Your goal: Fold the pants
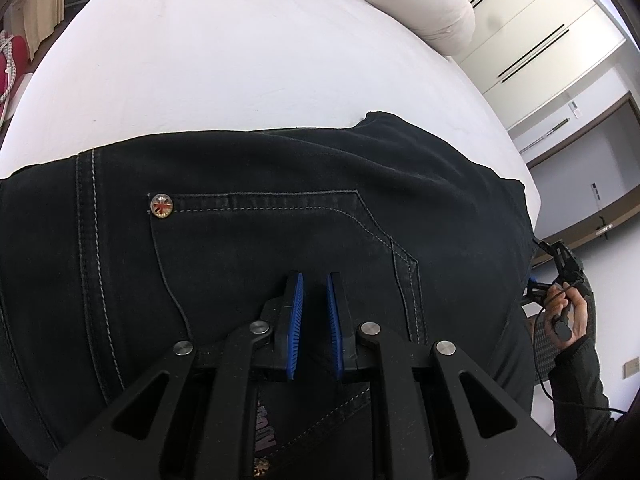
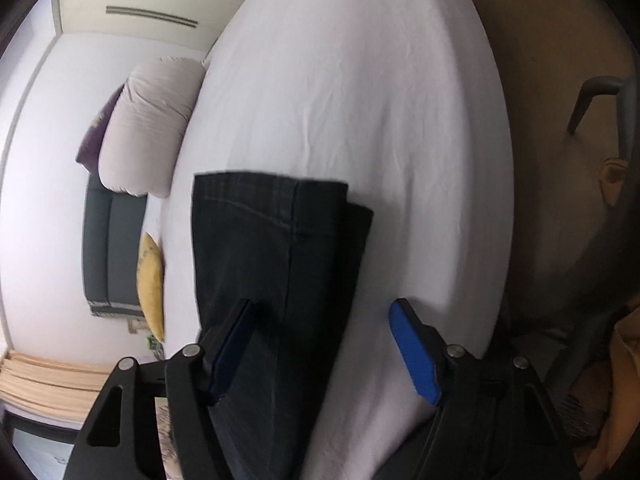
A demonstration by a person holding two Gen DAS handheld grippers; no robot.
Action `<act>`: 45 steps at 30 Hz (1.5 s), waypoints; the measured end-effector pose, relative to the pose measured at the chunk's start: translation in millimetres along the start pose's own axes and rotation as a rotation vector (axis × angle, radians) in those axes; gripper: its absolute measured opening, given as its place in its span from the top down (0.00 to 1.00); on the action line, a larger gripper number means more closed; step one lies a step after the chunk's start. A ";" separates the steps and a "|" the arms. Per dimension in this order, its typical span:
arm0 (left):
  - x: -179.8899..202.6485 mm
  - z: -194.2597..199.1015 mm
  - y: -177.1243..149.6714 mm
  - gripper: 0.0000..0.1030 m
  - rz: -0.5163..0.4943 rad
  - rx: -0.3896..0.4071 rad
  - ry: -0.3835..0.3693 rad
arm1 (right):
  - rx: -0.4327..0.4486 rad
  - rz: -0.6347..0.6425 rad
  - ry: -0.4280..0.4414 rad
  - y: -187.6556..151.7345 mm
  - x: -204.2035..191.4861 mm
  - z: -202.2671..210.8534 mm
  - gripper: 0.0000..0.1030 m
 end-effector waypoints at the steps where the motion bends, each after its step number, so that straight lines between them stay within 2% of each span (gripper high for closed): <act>1: -0.1 -0.3 -0.1 0.88 0.001 0.000 -0.001 | 0.002 0.003 0.038 0.0 -0.8 3.5 0.36; 10: 0.3 -1.1 -0.8 0.88 0.000 0.005 -0.001 | 0.026 0.005 0.211 -6.0 4.1 10.6 0.57; 19: -0.3 -0.8 -0.7 0.88 0.004 0.004 -0.006 | 0.063 0.089 0.432 -8.0 -16.3 11.8 0.61; 22: -0.4 -0.5 -0.3 0.88 0.006 0.004 -0.006 | 0.078 0.119 0.468 -11.0 -18.5 14.7 0.61; 23: -0.3 -0.5 -0.3 0.88 0.005 0.005 -0.005 | 0.081 0.112 0.473 -11.4 -16.1 13.7 0.61; 26: 0.3 0.2 0.1 0.88 0.005 0.004 -0.003 | 0.075 0.076 0.354 -9.9 -5.1 2.7 0.61; 28: 0.7 0.4 0.1 0.88 0.003 0.003 -0.002 | 0.077 0.081 0.311 -8.7 -1.8 -2.1 0.61; 32: 1.4 0.6 0.1 0.88 0.002 0.002 0.000 | 0.095 0.081 0.333 -5.3 -5.9 -2.4 0.61; 36: 2.5 0.3 0.2 0.88 0.000 0.002 0.004 | 0.108 0.167 0.354 -6.7 -26.4 -0.6 0.61; 41: 2.4 -0.6 0.9 0.88 0.001 -0.002 0.001 | 0.063 0.175 0.266 8.7 -31.1 -21.3 0.62; 42: 2.3 -0.7 0.9 0.88 0.003 -0.002 -0.001 | 0.051 0.159 0.254 14.2 -29.7 -26.6 0.63; 45: 0.7 -1.1 2.3 0.88 0.010 -0.006 -0.003 | 0.028 0.151 0.258 20.6 -29.7 -33.5 0.82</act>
Point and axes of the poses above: each gripper's, at about its wrist camera, not at the fingertips, and z roughly against the way its jaws point, x to its right, y to its top, the point moved 2 cm from there along -z, roughly the way its jaws point, and after that the axes turned 4 degrees about -x, right-handed, at the moved point
